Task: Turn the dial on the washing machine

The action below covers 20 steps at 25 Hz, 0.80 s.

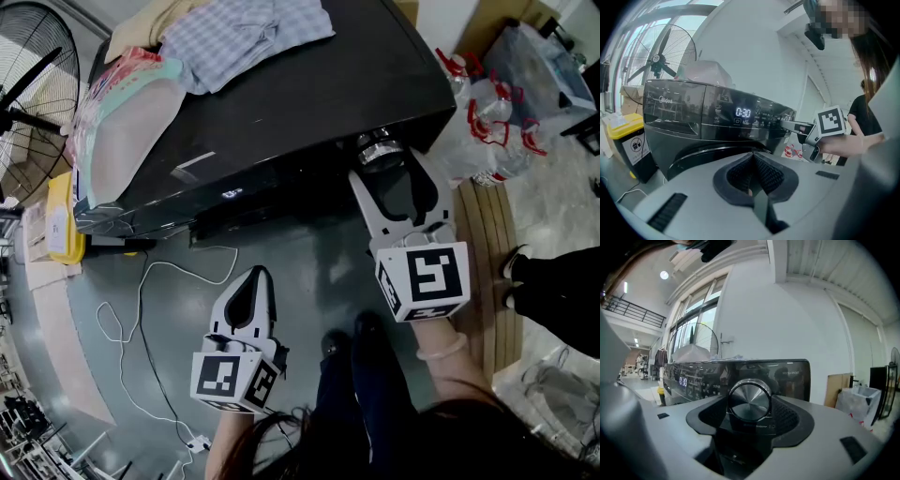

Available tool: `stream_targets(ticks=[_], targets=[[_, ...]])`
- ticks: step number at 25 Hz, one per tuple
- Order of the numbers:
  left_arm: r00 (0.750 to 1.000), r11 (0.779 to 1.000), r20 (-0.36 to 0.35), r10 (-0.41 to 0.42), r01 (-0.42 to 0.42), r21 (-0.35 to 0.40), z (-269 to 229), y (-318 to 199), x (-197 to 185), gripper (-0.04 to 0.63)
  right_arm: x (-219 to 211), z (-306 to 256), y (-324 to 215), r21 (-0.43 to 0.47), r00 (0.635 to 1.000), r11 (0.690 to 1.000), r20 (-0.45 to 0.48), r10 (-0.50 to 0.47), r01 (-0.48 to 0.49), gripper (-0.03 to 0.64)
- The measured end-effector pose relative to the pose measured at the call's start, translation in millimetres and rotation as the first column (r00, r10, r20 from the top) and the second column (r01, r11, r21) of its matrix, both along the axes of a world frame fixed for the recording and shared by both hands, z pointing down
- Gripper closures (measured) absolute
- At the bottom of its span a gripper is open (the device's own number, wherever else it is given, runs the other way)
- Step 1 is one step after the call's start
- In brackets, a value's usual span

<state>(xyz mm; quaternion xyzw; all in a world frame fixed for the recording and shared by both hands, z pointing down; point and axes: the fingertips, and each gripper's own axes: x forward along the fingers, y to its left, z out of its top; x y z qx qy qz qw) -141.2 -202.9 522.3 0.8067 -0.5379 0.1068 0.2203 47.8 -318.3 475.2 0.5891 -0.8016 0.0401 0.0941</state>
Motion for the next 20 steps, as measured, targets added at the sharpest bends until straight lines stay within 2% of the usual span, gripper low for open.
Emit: stream_targets(ticks=[4, 9, 12, 20], targets=[[1.0, 1.0, -0.001, -0.002, 0.002, 0.0, 0.1, -1.0, 0.0, 0.578, -3.9, -4.5, -1.1, 0.03, 0.997, 0.999, -0.078, -0.018, 0.021, 0.307], [1.0, 1.0, -0.004, -0.001, 0.001, 0.0, 1.2, -1.0, 0.9, 0.578, 0.0, -4.8, -1.0, 0.033, 0.996, 0.999, -0.089, -0.012, 0.015, 0.322], [1.0, 1.0, -0.009, -0.001, 0.001, -0.002, 2.7, -0.6, 2.7, 0.578, 3.0, -0.9, -0.1, 0.019, 0.999, 1.0, -0.054, -0.001, 0.002, 0.322], [1.0, 1.0, -0.018, -0.005, 0.005, -0.01, 5.9, 0.9, 2.7, 0.578, 4.6, -2.3, -1.1, -0.013, 0.994, 1.0, 0.112, 0.017, -0.016, 0.322]])
